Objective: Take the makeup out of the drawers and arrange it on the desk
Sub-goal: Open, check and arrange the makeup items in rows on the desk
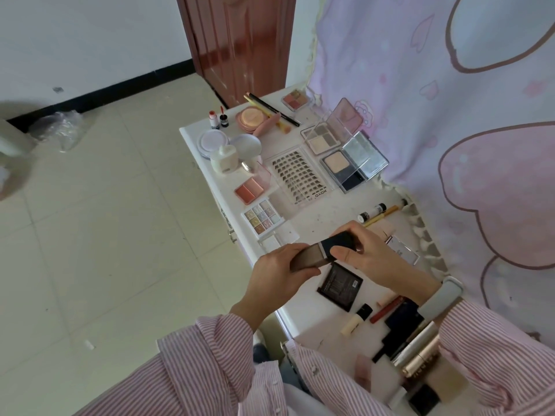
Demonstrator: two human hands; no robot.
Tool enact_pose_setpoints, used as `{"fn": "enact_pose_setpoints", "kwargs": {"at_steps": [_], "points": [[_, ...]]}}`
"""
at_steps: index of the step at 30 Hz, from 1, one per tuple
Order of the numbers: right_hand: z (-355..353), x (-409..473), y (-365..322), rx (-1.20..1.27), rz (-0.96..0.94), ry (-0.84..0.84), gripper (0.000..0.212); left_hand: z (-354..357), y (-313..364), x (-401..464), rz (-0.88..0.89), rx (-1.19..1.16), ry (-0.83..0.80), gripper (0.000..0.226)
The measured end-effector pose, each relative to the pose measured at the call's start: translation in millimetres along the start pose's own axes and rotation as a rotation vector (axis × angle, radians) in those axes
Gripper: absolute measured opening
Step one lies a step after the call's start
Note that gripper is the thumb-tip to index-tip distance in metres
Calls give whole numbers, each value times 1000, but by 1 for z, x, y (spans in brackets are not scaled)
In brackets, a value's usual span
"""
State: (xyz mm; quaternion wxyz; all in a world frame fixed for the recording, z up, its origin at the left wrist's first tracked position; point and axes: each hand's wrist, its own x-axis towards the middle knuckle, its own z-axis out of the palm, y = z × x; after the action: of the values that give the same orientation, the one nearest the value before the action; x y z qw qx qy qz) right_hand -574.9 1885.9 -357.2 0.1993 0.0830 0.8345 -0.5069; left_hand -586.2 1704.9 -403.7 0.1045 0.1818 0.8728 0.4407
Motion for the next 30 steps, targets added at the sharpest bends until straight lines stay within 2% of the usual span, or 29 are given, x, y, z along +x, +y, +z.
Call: {"fn": "enact_pose_setpoints", "kwargs": {"at_steps": [3,5,8,11,14,17,21,23,25,28,30], "points": [[-4,2,-2,7,-9,-24,11,-4,2,2,-29,30,-84,44],[-8,2,-4,-118,-30,-32,26,-5,2,2,-64,-13,-153,40],[-14,3,-5,-294,-57,20,37,-3,5,0,-163,-305,-301,28],[-10,7,-6,-125,14,133,40,-7,10,4,-243,-565,-399,23],[-3,13,-5,53,110,217,47,-12,14,13,-259,-549,-406,22],[-1,14,-5,114,145,208,48,-14,14,15,-248,-479,-404,21],[4,9,-4,-98,79,55,37,-14,12,14,-269,-420,-567,23],[6,7,-5,-83,88,-51,33,-12,13,13,-295,-432,-626,26],[5,6,-6,-47,97,-98,32,-7,16,11,-309,-468,-599,22],[3,9,-3,-111,75,-93,34,1,18,7,-305,-471,-467,17],[1,11,-1,-145,45,-112,24,5,18,6,-326,-497,-430,22]]}}
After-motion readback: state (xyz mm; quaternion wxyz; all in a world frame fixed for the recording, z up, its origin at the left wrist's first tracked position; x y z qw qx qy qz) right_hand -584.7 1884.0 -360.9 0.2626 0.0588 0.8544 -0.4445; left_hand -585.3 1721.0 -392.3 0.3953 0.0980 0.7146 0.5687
